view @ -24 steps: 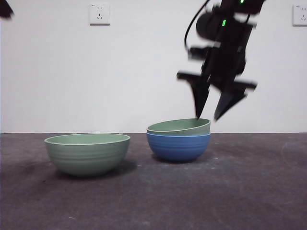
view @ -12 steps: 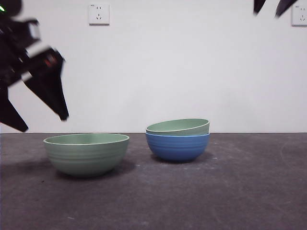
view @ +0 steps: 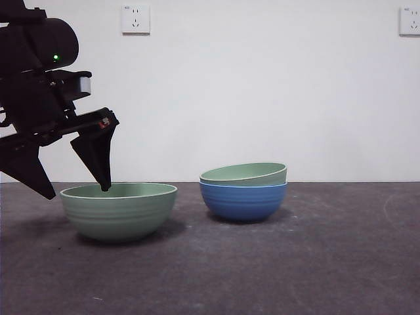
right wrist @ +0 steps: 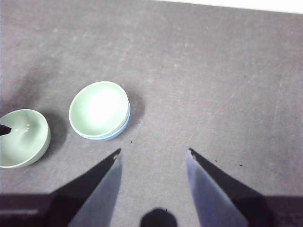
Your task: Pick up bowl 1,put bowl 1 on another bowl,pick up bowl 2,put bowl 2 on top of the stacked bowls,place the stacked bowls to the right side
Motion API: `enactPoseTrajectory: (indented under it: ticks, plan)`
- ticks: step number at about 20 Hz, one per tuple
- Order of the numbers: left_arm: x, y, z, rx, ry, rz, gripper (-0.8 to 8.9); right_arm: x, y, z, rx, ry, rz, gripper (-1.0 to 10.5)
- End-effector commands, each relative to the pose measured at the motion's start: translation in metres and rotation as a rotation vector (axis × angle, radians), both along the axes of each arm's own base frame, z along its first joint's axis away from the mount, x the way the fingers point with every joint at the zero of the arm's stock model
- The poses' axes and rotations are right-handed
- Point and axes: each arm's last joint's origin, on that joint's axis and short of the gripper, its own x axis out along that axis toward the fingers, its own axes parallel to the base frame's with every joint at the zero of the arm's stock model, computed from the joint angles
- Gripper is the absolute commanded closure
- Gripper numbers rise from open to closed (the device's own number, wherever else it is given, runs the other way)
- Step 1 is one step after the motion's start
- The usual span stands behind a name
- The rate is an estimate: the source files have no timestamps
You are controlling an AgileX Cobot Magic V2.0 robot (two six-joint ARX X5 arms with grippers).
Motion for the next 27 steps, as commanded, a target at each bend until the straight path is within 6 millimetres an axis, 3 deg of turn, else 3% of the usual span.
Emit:
enactPoseTrajectory:
  ticks: [1,6,17,22,27]
  plan:
    - [-0.003,-0.003,-0.003,0.001,0.032,0.003,5.17,-0.001,0.0,-0.001,0.006,0.009,-0.006,7.2]
    - [-0.006,-0.006,-0.004,0.004,0.053,-0.008,8.27,-0.002,-0.001,-0.002,0.002,0.024,-0.008,7.2]
    - [-0.005,-0.008,0.003,-0.017,0.024,0.001,8.22,-0.002,-0.001,-0.002,0.0,0.03,-0.008,7.2]
    - [0.0,-0.019,0.06,-0.093,-0.093,-0.049,8.22,-0.002,-0.001,-0.002,0.0,0.031,-0.007,7.2]
    - [0.007,-0.045,0.121,-0.128,-0.267,-0.104,8.21,-0.003,-0.001,-0.003,-0.003,0.043,-0.006,7.2]
